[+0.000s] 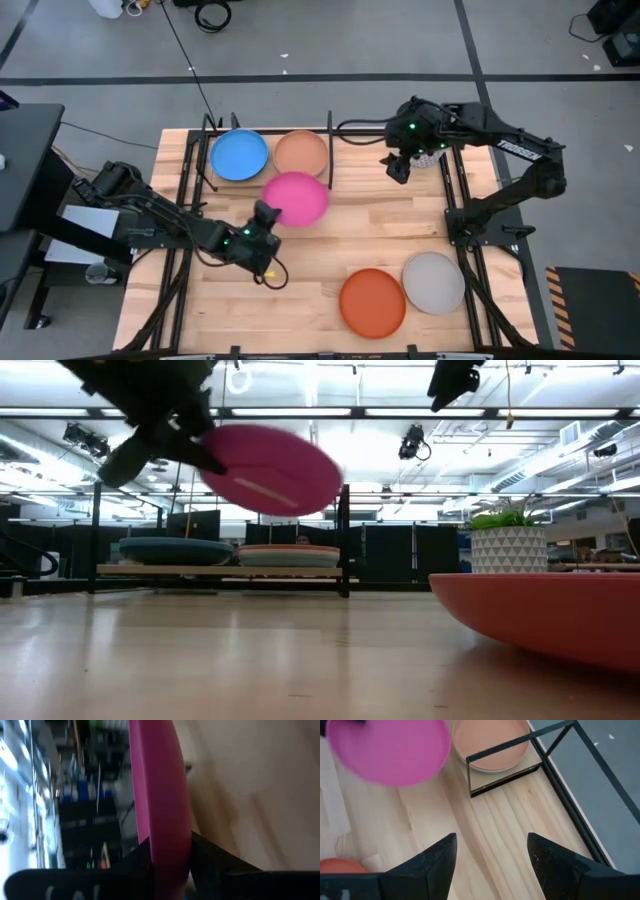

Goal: Place and stack plates onto a shelf
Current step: Stack the pink plate on top of the light blue plate on the shelf

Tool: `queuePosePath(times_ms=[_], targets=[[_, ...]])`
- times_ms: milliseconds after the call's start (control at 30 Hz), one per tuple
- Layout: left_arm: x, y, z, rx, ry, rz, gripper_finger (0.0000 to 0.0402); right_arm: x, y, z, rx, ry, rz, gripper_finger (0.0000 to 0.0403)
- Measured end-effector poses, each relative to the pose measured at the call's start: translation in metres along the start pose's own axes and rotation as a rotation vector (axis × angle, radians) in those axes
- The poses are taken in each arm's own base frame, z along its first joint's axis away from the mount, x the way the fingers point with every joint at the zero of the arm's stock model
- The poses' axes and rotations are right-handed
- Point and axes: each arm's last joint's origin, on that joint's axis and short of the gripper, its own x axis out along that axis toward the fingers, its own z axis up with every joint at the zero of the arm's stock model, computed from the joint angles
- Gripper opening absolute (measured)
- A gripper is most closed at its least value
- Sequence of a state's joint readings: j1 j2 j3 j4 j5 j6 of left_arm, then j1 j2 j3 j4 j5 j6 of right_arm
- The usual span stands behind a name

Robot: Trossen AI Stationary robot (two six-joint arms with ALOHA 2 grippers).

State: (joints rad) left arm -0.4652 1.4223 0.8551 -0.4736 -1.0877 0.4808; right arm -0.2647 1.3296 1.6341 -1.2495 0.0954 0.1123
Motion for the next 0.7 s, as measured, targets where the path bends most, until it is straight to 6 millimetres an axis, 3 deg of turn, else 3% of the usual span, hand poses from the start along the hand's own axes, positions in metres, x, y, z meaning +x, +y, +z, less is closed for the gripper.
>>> queuePosePath(times_ms=[333, 700], targets=[[0.006, -0.003, -0.039, -0.114, 0.253, 0.053, 0.0097, 0.015, 0.005, 0.005, -0.039, 0.04, -0.012, 0.0249], [0.03, 0.01, -0.072, -0.165, 0.487, 0.067, 0.0097, 0.014, 0.005, 0.004, -0.036, 0.038, -0.012, 0.0249]])
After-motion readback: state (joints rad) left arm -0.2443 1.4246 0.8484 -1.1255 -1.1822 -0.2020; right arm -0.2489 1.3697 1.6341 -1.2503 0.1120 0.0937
